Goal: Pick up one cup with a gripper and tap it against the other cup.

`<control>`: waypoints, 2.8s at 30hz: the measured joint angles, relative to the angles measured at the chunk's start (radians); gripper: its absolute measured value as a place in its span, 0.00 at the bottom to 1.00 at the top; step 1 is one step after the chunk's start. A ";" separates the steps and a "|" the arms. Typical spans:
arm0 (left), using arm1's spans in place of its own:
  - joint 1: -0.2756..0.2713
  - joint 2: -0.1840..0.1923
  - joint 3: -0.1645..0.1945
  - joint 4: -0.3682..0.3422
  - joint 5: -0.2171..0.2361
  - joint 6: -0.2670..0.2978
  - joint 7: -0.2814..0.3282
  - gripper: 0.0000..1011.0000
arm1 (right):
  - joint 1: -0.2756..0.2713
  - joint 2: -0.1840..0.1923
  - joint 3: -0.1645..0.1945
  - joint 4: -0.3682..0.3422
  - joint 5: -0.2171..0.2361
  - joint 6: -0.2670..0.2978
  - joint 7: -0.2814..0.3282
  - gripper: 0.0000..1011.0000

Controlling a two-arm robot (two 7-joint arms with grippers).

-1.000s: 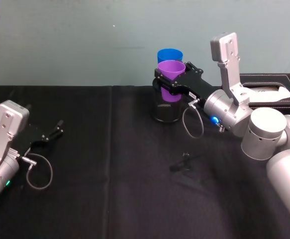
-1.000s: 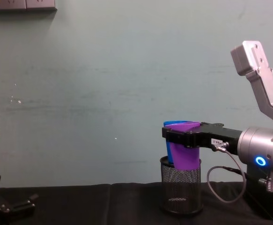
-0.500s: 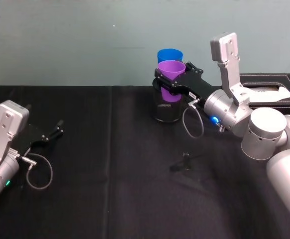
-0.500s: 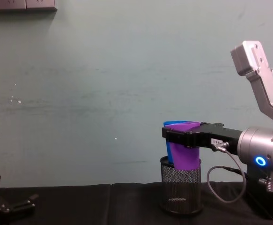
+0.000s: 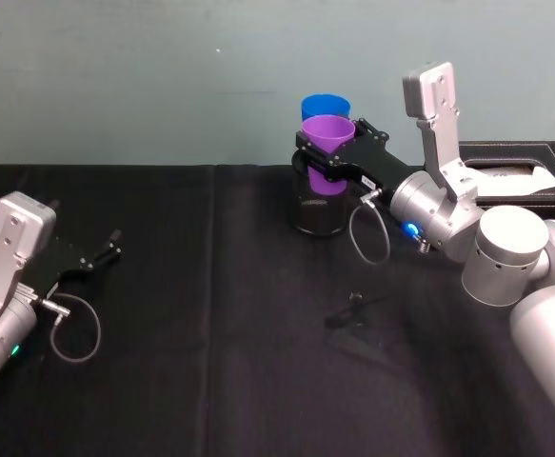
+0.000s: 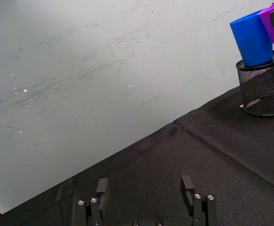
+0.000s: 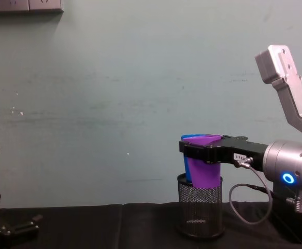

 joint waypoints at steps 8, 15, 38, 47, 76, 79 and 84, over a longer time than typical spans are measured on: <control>0.000 0.000 0.000 0.000 0.000 0.000 0.000 0.99 | 0.000 0.000 0.000 0.000 0.000 0.000 0.000 0.75; 0.000 0.000 0.000 0.000 0.000 0.000 0.000 0.99 | 0.000 0.000 0.000 0.000 0.000 0.000 0.000 0.75; 0.000 0.000 0.000 0.000 0.000 0.000 0.000 0.99 | 0.000 0.000 0.000 0.000 0.000 0.000 0.000 0.75; 0.000 0.000 0.000 0.000 0.000 0.000 0.000 0.99 | -0.257 0.124 0.022 -0.325 0.088 0.000 0.052 0.75; 0.000 0.000 0.000 0.000 0.000 0.000 0.000 0.99 | -0.531 0.128 0.035 -0.389 -0.023 -0.210 -0.028 0.75; 0.000 0.000 0.000 0.000 0.000 0.000 0.000 0.99 | -0.537 0.115 0.039 -0.375 -0.029 -0.214 -0.030 0.75; 0.000 0.000 0.000 0.000 0.000 0.000 0.000 0.99 | -0.538 0.095 0.048 -0.346 -0.042 -0.229 -0.038 0.75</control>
